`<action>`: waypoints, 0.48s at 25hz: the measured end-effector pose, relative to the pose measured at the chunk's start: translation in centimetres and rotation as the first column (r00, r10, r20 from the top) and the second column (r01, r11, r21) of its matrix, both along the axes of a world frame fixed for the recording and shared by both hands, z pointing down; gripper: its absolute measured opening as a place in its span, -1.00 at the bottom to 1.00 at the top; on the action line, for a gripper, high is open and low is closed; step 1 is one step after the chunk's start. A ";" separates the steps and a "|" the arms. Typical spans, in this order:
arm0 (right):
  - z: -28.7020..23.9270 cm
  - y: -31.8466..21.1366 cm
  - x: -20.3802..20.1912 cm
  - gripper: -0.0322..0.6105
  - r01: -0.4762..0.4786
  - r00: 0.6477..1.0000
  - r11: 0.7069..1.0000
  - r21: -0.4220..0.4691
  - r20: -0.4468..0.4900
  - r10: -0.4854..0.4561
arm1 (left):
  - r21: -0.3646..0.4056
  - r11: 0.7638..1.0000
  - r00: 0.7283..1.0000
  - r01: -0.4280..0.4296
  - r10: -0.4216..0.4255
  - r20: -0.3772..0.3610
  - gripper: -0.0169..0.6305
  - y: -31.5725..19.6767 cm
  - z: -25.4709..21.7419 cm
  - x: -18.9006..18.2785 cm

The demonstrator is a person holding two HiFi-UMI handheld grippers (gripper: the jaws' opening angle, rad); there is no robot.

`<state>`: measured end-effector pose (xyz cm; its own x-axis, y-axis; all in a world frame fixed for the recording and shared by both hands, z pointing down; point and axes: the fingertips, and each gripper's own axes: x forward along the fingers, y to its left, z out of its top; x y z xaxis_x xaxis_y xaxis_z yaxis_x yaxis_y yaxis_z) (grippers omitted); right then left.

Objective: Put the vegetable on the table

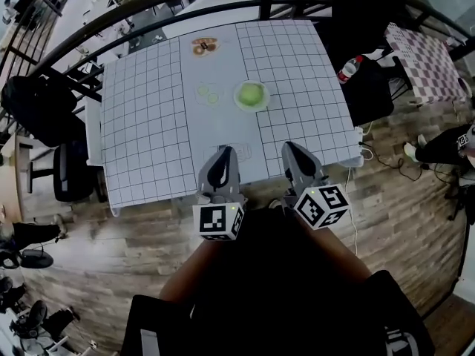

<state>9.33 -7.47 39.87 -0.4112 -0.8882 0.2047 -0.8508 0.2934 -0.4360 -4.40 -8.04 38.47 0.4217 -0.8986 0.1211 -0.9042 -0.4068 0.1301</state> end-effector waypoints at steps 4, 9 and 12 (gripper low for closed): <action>-1.5 -0.1 1.0 -0.90 -0.008 0.997 0.998 0.069 -0.074 0.013 | 0.053 0.998 0.999 -0.034 0.032 0.037 -0.92 0.2 -1.3 1.9; -2.7 0.5 1.0 -0.90 0.002 0.988 0.991 0.136 -0.152 0.019 | 0.091 0.994 0.997 -0.053 0.048 0.054 -0.92 0.7 -2.0 3.1; -3.1 0.2 0.4 -0.90 0.024 0.983 0.986 0.165 -0.183 0.007 | 0.101 0.993 0.996 -0.065 0.058 0.069 -0.92 0.3 -2.0 3.4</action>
<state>9.75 -7.22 36.74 -0.3881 -0.9128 0.1275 -0.9086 0.3558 -0.2187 -1.02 -7.74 36.42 0.4710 -0.8802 0.0581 -0.8821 -0.4703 0.0259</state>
